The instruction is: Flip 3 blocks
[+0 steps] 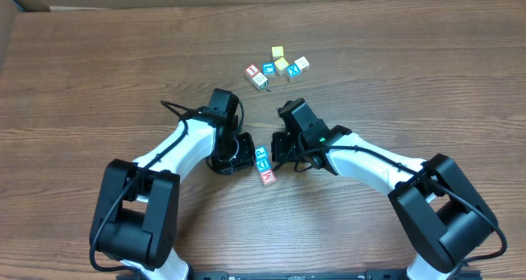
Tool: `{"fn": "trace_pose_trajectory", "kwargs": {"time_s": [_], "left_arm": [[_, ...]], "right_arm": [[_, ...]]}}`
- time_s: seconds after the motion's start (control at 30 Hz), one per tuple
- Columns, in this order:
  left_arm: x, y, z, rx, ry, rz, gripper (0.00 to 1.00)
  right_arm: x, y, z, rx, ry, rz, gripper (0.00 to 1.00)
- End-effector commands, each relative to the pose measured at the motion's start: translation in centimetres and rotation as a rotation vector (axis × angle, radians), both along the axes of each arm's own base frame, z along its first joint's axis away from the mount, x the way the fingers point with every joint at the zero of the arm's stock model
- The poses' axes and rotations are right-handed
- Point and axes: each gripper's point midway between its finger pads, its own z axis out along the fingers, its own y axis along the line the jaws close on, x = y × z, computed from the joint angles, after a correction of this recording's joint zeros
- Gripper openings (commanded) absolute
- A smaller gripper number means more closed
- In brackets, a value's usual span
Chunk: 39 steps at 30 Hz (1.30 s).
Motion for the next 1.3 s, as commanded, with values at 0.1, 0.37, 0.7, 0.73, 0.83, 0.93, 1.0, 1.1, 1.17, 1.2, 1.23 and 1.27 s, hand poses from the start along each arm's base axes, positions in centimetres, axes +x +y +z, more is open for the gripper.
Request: {"fn": "trace_pose_trajectory", "kwargs": {"time_s": [0.1, 0.37, 0.7, 0.73, 0.83, 0.93, 1.0, 1.1, 1.17, 1.2, 1.23, 1.27], "left_arm": [[-0.8, -0.5, -0.7, 0.013, 0.020, -0.015, 0.04], [-0.7, -0.6, -0.7, 0.012, 0.014, -0.018, 0.04], [-0.2, 0.7, -1.0, 0.080, -0.012, -0.022, 0.04], [-0.1, 0.9, -1.1, 0.089, -0.016, -0.021, 0.04], [0.1, 1.1, -1.1, 0.104, -0.028, -0.019, 0.04], [0.7, 1.1, -1.1, 0.106, -0.053, -0.017, 0.04], [1.4, 1.1, -1.0, 0.113, -0.083, -0.014, 0.04], [3.8, 1.4, 0.1, 0.144, -0.164, -0.028, 0.04], [5.0, 1.3, 1.3, 0.151, -0.201, -0.051, 0.04], [5.6, 1.2, 1.9, 0.152, -0.218, -0.059, 0.04], [6.2, 1.0, 2.6, 0.149, -0.235, -0.069, 0.04], [6.8, 0.9, 3.2, 0.148, -0.251, -0.073, 0.04]], "right_arm": [[-0.5, 1.0, 0.3, 0.029, 0.012, 0.031, 0.04], [-0.8, 1.3, 0.3, 0.029, 0.012, 0.043, 0.04], [-0.8, 1.3, 0.3, 0.026, 0.010, 0.040, 0.04], [-0.8, 1.3, 0.3, 0.027, 0.010, 0.041, 0.04], [-1.0, 1.3, 0.2, 0.028, 0.017, 0.044, 0.04], [-1.1, 1.3, 0.2, 0.026, 0.024, 0.045, 0.04], [-0.9, 1.1, 0.1, 0.016, 0.018, 0.038, 0.04], [0.2, 0.1, 0.2, -0.014, -0.011, -0.004, 0.04], [0.4, -0.2, 0.8, -0.009, 0.005, -0.011, 0.04], [0.4, -0.3, 1.3, -0.008, 0.011, -0.013, 0.04], [0.3, -0.4, 1.8, -0.010, 0.017, -0.015, 0.04], [0.3, -0.5, 2.4, -0.013, 0.020, -0.016, 0.04]]}}
